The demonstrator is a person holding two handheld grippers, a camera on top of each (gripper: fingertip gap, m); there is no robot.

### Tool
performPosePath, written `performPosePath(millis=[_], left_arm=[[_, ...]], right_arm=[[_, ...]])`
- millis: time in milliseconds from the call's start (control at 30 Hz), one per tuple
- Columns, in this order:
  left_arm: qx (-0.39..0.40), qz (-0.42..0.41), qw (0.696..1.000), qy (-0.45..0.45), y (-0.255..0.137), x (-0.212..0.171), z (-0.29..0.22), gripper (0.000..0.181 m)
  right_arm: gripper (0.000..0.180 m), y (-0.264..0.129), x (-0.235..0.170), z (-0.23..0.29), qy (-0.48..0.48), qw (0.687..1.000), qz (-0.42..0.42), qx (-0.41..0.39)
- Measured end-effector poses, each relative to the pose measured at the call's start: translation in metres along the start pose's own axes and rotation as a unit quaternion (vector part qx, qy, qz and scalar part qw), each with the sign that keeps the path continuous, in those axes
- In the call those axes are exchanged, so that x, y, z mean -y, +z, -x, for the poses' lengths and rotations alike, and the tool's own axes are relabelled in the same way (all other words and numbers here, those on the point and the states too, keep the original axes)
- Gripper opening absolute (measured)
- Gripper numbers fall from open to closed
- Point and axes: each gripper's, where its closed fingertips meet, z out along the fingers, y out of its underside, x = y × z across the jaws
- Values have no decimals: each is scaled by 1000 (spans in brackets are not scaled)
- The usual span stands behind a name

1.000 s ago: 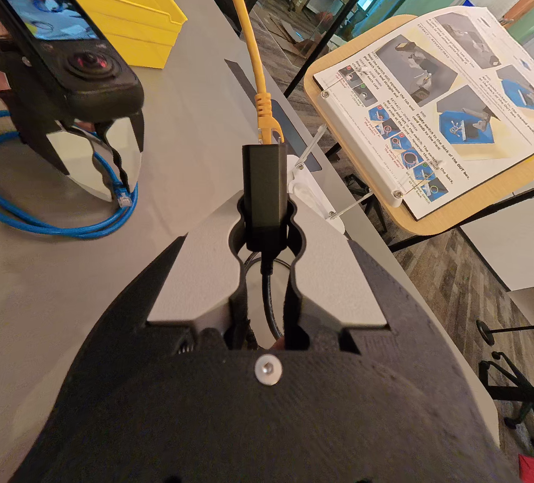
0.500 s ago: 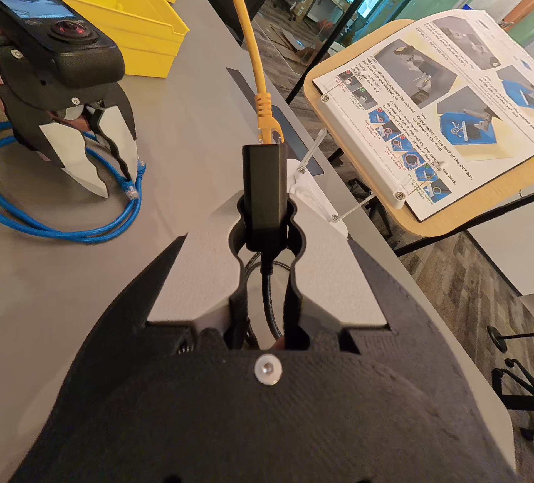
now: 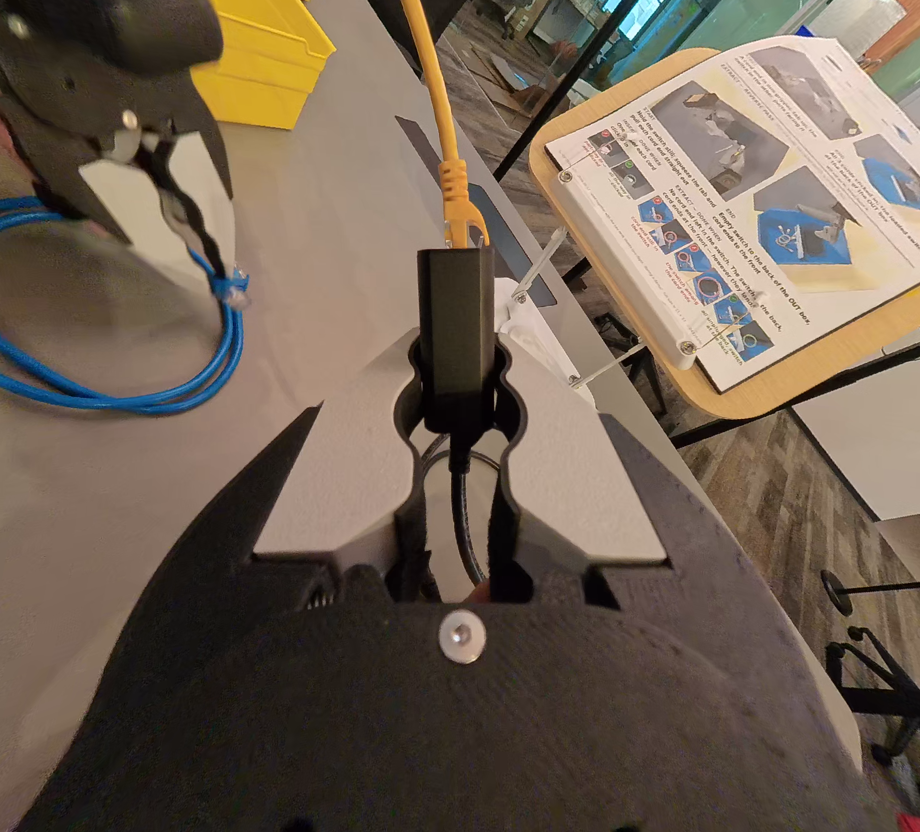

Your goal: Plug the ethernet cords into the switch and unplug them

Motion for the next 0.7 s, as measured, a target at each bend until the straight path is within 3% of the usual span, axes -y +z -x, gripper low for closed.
performPosePath(millis=[300, 533, 700], left_arm=[[73, -51, 996, 27, -105, 77, 60, 11], [35, -26, 996, 82, -157, 117, 79, 11], [-31, 28, 990, 135, -157, 140, 48, 11]], right_arm=[[22, 6, -5, 4, -50, 998, 25, -13], [21, 19, -9, 7, -152, 984, 81, -42], [21, 31, -1, 7, -206, 971, 98, -66]])
